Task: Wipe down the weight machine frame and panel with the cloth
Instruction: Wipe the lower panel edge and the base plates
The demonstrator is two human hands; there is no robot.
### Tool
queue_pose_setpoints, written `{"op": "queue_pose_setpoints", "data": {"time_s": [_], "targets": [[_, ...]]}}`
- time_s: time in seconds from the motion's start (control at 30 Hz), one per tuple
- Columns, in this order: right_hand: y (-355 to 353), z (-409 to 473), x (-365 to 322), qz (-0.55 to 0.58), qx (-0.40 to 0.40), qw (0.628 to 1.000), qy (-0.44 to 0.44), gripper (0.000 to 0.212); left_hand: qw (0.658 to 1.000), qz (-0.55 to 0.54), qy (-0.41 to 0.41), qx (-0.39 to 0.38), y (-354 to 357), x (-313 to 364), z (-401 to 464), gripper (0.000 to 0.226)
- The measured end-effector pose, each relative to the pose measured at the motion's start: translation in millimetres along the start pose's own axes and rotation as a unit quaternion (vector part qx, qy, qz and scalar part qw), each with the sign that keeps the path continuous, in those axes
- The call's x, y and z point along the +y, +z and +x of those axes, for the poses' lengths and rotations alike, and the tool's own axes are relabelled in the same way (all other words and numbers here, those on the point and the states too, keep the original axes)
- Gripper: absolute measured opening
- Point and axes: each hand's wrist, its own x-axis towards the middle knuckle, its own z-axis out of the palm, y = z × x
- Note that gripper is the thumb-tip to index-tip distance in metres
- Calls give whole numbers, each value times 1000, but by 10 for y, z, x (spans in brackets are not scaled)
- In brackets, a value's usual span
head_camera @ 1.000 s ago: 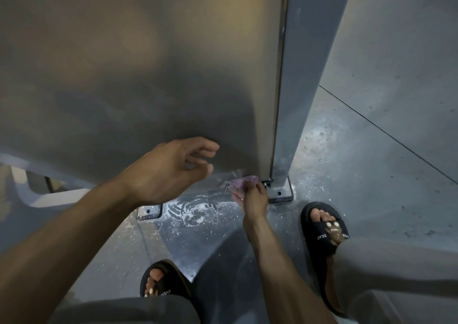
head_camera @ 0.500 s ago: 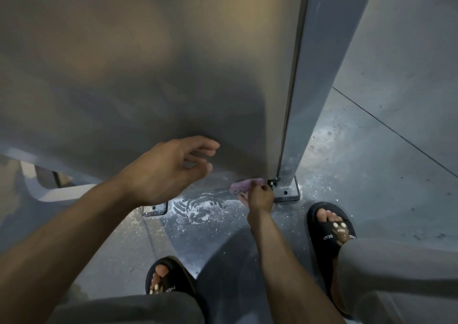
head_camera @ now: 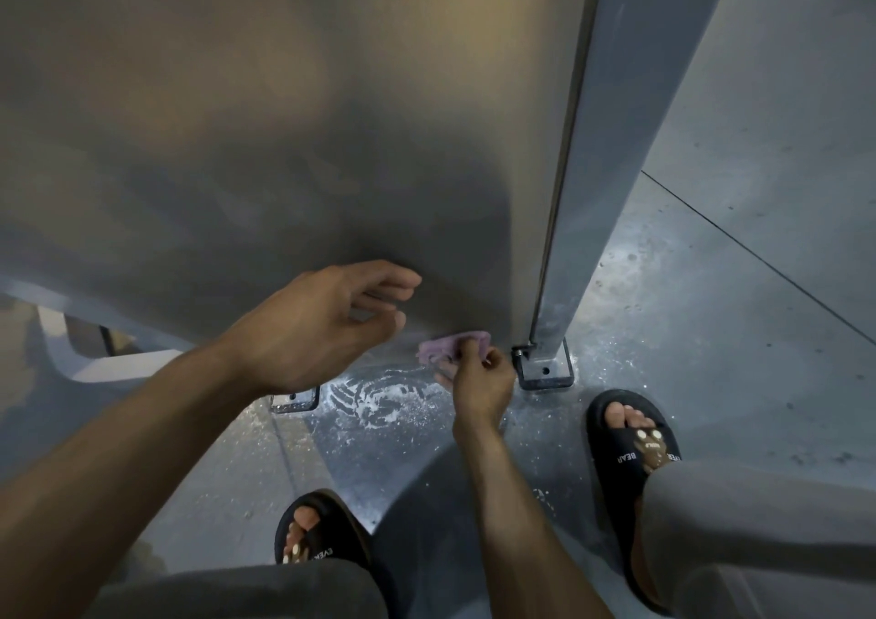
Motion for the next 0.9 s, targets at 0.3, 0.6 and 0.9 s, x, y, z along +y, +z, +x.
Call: {"op": "queue_pose_setpoints", "data": {"time_s": [0.3,0.6,0.9], "targets": [[-118,578,349,-40,-38,990,133,57,1000,6,-1,-8,-16,-18,-12,37],[-111,474,373,23,-57,984,167,34,1000,14,-1,-5,-20,14,-43,38],[166,55,198,73,-24,993,88,22,1000,5,5,-4,-31,-6,-20,37]]}}
